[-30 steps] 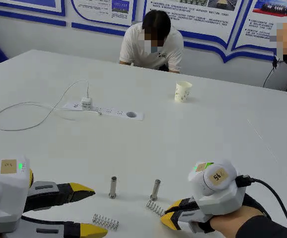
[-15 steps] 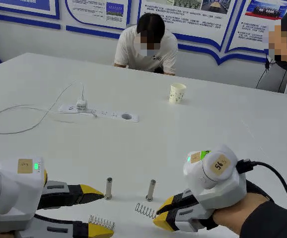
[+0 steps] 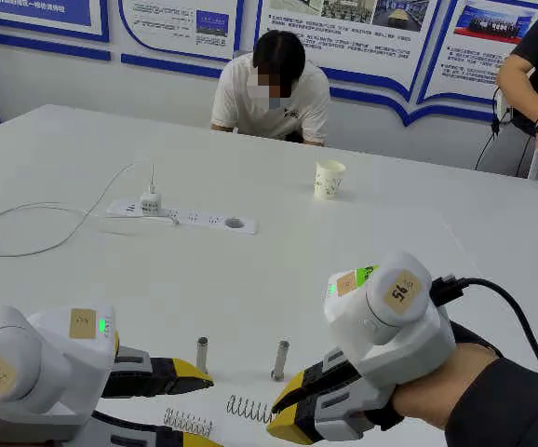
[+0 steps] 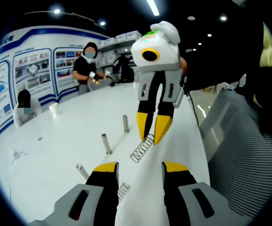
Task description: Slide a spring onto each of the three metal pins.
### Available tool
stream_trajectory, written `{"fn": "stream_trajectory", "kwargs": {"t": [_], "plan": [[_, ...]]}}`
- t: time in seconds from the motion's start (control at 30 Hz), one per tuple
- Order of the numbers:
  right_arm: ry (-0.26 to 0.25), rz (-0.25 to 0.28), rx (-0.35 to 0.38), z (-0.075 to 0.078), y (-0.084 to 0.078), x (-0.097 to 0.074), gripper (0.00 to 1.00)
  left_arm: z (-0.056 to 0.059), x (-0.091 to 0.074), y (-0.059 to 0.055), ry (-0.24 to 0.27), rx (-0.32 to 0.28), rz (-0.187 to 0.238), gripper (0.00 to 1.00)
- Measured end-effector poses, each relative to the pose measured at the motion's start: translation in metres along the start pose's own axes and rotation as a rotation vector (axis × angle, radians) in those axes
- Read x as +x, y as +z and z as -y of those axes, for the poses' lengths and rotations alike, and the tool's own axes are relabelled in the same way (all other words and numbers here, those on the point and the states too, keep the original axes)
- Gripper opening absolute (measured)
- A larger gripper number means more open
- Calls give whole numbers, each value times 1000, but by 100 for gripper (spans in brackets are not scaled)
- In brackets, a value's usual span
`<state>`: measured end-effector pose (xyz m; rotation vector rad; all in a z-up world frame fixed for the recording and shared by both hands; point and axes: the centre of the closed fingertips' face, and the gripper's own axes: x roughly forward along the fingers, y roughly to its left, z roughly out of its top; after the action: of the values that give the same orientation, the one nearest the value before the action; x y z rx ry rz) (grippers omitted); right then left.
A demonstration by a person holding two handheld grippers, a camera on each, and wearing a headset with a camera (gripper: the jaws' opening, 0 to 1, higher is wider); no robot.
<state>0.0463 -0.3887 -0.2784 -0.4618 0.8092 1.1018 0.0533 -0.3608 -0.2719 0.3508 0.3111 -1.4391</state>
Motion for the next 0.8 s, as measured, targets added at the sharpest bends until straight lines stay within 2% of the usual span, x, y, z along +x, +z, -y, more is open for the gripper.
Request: {"fn": "stream_trajectory", "kwargs": {"t": [0.6, 0.8], "plan": [[90, -52, -4, -21, 0, 2, 11, 15, 11, -3, -63, 118, -35, 18], [94, -59, 3, -23, 1, 1, 11, 17, 12, -3, -70, 133, -40, 13]]}}
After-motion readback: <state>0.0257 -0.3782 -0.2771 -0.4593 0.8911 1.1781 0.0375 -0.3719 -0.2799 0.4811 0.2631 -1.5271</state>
